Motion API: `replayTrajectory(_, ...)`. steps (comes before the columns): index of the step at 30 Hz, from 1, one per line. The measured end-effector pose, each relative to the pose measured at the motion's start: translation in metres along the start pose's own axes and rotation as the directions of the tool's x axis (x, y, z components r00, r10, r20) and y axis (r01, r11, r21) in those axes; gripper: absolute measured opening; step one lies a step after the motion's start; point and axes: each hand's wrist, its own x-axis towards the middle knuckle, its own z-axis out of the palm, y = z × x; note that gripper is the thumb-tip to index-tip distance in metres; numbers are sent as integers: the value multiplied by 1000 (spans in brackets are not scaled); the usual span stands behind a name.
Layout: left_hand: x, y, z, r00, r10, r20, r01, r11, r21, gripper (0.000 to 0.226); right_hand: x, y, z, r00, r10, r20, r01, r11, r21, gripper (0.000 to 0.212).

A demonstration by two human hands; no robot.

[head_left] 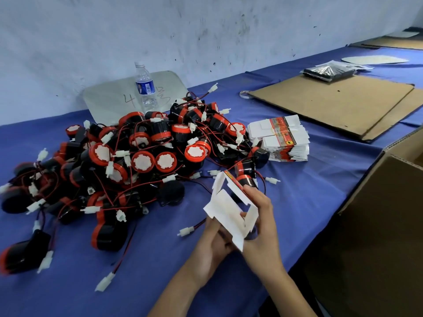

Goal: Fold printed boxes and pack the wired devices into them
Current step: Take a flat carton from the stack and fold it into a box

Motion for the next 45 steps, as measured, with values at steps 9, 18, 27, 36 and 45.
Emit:
replayTrajectory(9, 1, 23, -16, 868, 482, -121, -382, 802, 459, 94, 32, -7, -26, 964, -48, 260, 96, 980, -174, 55)
replayTrajectory(18, -4, 22, -13, 895, 430, -119, -349, 840, 415, 93, 32, -19, -23, 928, 73, 365, 30, 963, -268, 106)
replayTrajectory(27, -4, 22, -12, 870, 469, -152, -357, 812, 462, 69, 22, -18, -3, 963, 92, 253, -113, 991, 71, 57)
replayTrajectory(36, -4, 18, -4, 865, 469, -180, -376, 841, 388, 39, 13, -15, 4, 997, -74, -8, 75, 992, 103, 41)
replayTrajectory(45, -3, 23, -16, 888, 394, -237, -346, 912, 219, 41, 6, -7, -4, 860, -471, 195, 510, 806, -302, 45)
